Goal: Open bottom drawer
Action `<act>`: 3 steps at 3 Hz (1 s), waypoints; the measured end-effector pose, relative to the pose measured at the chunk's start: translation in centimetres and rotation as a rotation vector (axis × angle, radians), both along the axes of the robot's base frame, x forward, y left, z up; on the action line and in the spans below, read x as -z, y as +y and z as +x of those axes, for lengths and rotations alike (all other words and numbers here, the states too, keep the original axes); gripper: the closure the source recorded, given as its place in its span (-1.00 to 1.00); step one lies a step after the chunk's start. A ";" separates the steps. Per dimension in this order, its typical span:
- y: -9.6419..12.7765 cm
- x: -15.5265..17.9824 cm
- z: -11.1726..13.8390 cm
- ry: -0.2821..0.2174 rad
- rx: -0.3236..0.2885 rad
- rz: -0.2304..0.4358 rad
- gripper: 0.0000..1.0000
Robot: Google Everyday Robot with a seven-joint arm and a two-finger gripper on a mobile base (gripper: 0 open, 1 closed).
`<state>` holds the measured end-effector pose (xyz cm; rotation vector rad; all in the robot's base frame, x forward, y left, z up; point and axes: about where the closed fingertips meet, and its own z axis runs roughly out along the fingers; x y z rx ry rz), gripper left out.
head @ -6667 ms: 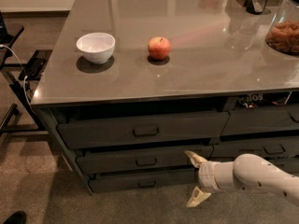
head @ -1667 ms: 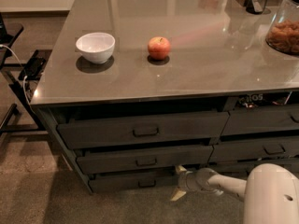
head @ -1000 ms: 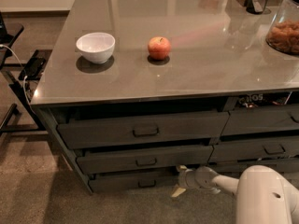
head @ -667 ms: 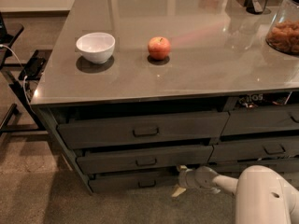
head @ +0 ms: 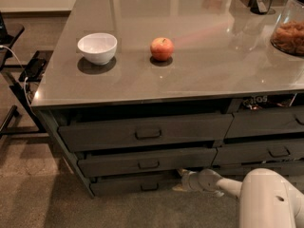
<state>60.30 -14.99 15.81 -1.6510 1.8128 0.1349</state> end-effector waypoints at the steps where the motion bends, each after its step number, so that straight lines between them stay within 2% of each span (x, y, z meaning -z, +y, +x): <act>1: 0.0 0.0 0.0 0.000 0.000 0.000 0.24; 2: 0.0 -0.4 0.0 0.000 0.000 0.000 0.69; 3: 0.0 -0.6 -0.1 0.001 0.001 0.001 1.00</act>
Offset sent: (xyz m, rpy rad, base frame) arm -0.0768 -0.0260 -0.0019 0.0706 0.0743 -0.0156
